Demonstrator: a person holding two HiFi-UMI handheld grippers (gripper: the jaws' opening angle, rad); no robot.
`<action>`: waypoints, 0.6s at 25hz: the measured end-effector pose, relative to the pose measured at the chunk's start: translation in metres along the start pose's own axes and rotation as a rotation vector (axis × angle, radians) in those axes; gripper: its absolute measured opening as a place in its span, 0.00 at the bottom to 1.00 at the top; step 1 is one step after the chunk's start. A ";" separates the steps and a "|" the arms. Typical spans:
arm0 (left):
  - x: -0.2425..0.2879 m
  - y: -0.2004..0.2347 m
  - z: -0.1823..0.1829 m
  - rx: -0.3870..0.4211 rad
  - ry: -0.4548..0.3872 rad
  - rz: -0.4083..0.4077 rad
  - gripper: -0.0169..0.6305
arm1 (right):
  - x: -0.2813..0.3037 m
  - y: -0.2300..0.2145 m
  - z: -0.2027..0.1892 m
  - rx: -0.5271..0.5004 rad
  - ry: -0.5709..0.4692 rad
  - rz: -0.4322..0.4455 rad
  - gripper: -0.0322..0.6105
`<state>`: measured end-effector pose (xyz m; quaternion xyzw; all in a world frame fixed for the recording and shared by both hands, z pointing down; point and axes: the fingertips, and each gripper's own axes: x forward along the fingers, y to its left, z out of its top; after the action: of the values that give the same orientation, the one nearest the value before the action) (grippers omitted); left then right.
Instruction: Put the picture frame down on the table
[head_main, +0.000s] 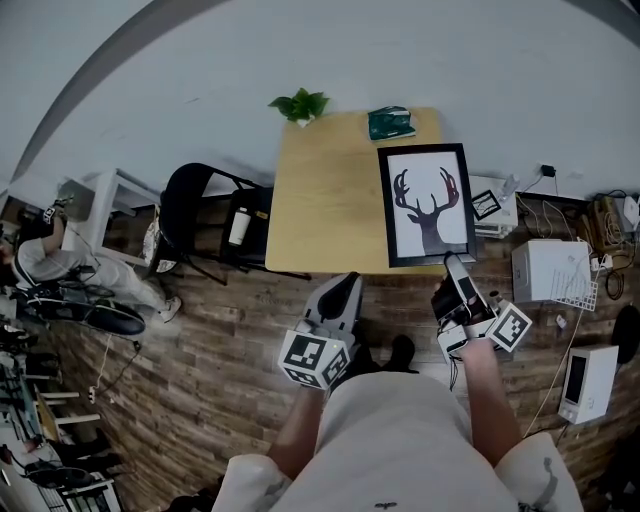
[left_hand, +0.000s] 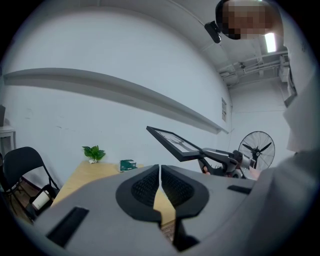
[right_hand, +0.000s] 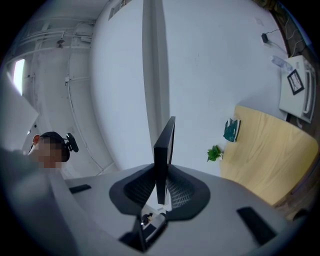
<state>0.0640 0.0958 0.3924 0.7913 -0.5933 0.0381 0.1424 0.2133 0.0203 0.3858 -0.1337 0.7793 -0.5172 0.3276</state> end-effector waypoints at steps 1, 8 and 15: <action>0.001 0.002 0.000 -0.001 0.001 -0.001 0.05 | 0.001 -0.001 0.000 0.003 0.000 -0.001 0.15; 0.016 0.018 0.003 0.001 0.007 -0.015 0.05 | 0.016 -0.014 0.002 0.004 -0.008 -0.022 0.15; 0.030 0.044 0.013 -0.001 -0.003 -0.025 0.05 | 0.043 -0.025 0.005 -0.007 -0.010 -0.032 0.15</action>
<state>0.0293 0.0536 0.3945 0.7988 -0.5834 0.0351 0.1423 0.1813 -0.0171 0.3911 -0.1499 0.7773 -0.5189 0.3226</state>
